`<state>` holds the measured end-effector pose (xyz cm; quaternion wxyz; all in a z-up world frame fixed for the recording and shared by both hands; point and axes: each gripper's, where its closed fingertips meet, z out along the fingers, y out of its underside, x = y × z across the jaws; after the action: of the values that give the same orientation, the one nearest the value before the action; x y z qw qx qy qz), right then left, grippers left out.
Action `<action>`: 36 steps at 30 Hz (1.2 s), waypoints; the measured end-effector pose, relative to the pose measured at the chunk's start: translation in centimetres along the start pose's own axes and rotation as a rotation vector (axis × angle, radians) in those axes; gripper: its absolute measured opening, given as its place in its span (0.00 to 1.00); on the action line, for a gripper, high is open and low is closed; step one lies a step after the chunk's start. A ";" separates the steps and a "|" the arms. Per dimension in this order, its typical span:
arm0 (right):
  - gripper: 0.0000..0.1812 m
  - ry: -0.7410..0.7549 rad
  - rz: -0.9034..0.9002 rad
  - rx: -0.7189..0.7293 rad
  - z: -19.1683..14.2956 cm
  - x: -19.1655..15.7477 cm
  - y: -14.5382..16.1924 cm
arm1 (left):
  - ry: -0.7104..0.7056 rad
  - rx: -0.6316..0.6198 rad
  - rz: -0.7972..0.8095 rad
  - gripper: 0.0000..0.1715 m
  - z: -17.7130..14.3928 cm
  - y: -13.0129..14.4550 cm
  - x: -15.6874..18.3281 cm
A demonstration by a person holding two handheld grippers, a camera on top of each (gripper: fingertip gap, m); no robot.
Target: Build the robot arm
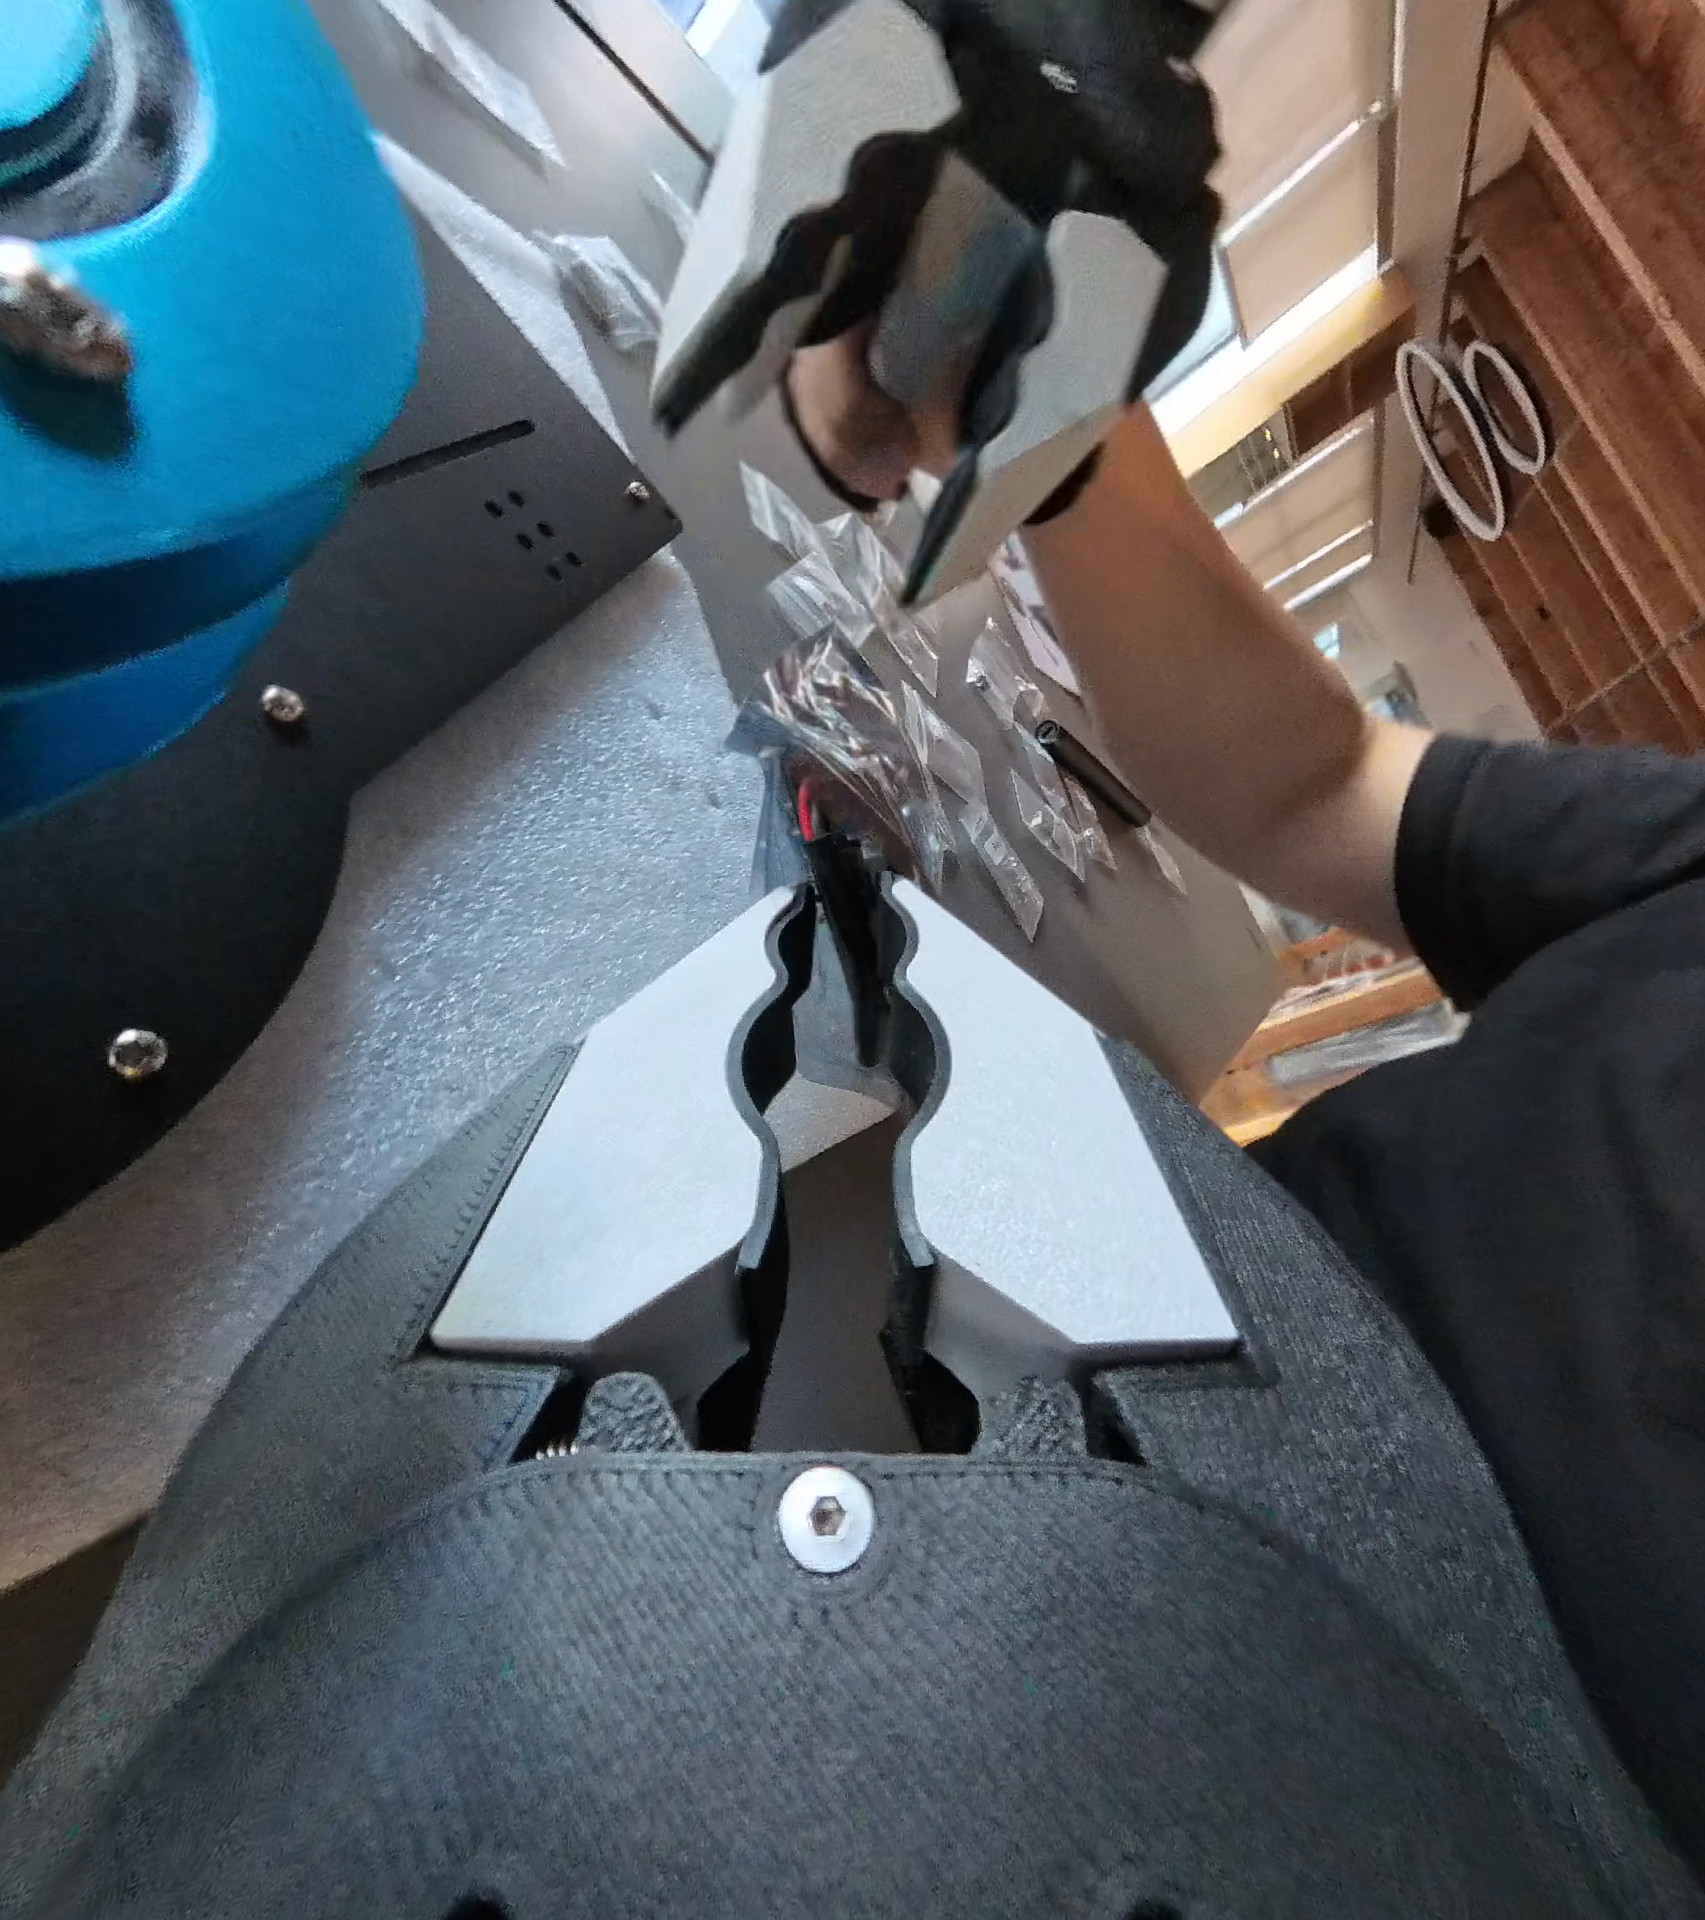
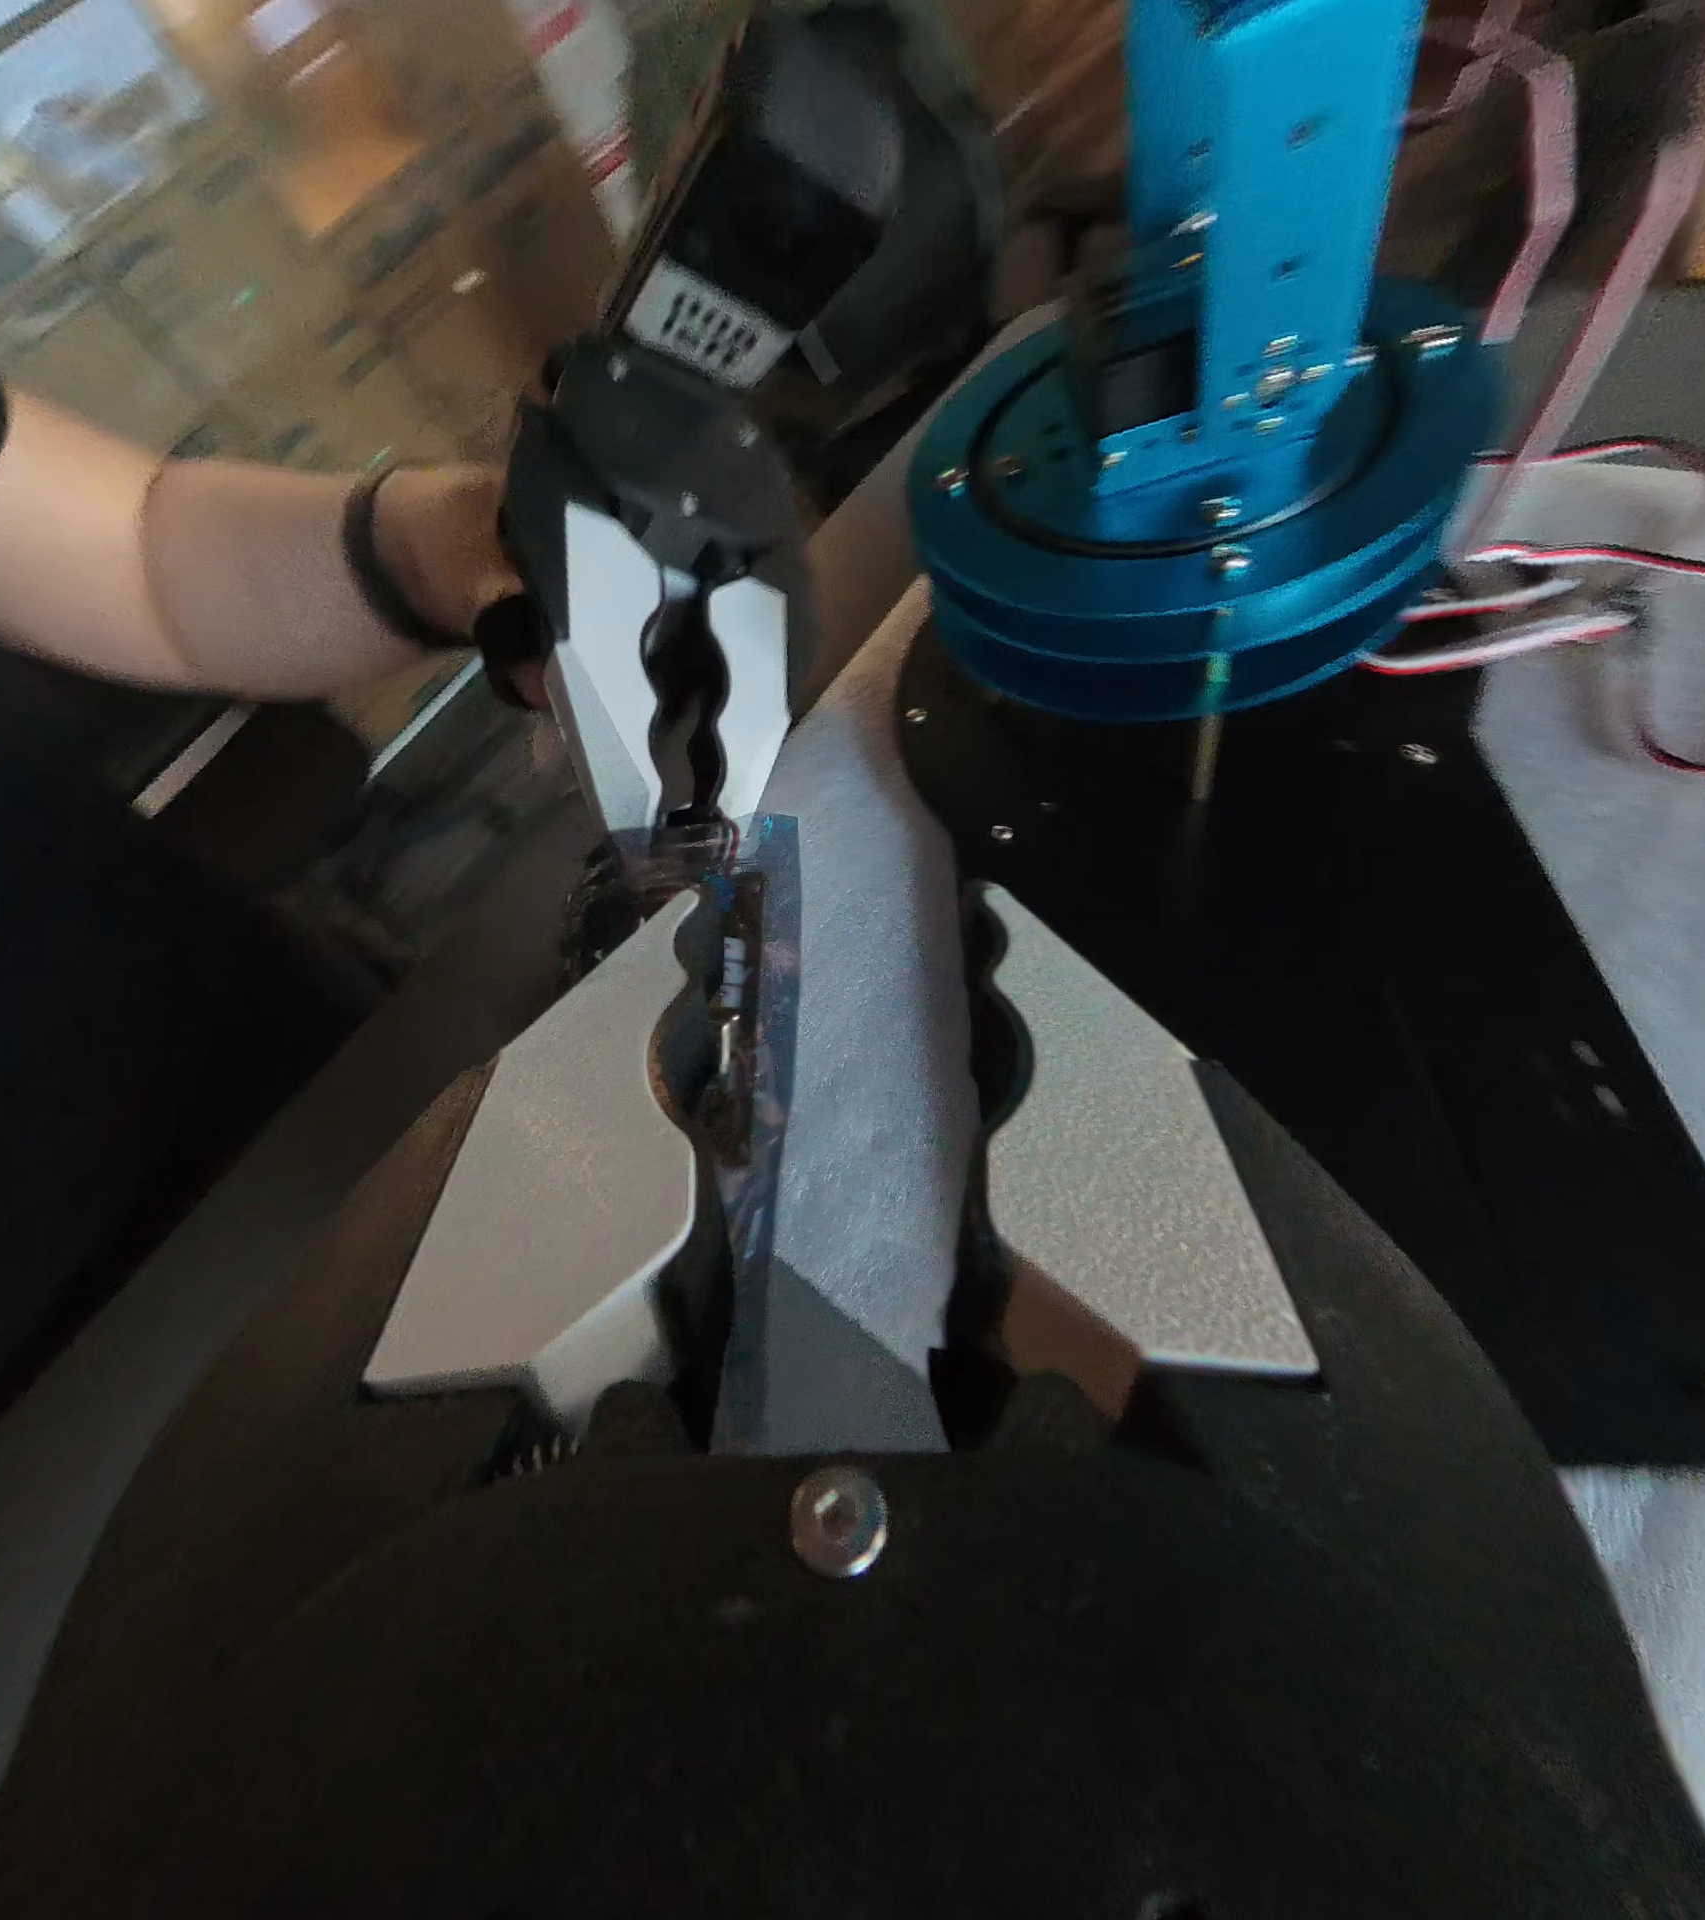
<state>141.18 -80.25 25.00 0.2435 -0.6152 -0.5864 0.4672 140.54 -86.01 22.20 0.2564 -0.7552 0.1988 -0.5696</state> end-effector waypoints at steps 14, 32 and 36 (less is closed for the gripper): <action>0.35 0.704 -0.543 -0.230 -0.2 -7.0 8.7 | 0.063 0.126 -0.307 0.05 -0.9 -0.1 -0.7; 0.00 1.059 -0.819 -0.194 -3.3 -7.0 6.2 | 0.213 0.153 -0.409 0.05 -0.7 0.7 1.7; 0.00 1.091 -0.759 -0.155 -3.8 -6.9 6.1 | 0.228 0.162 -0.408 0.05 -0.5 0.9 2.1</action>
<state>148.31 -87.05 23.54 0.6077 -0.5302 -0.5868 -0.0726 140.58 -88.07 23.37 0.1717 -0.6877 0.0234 -0.7050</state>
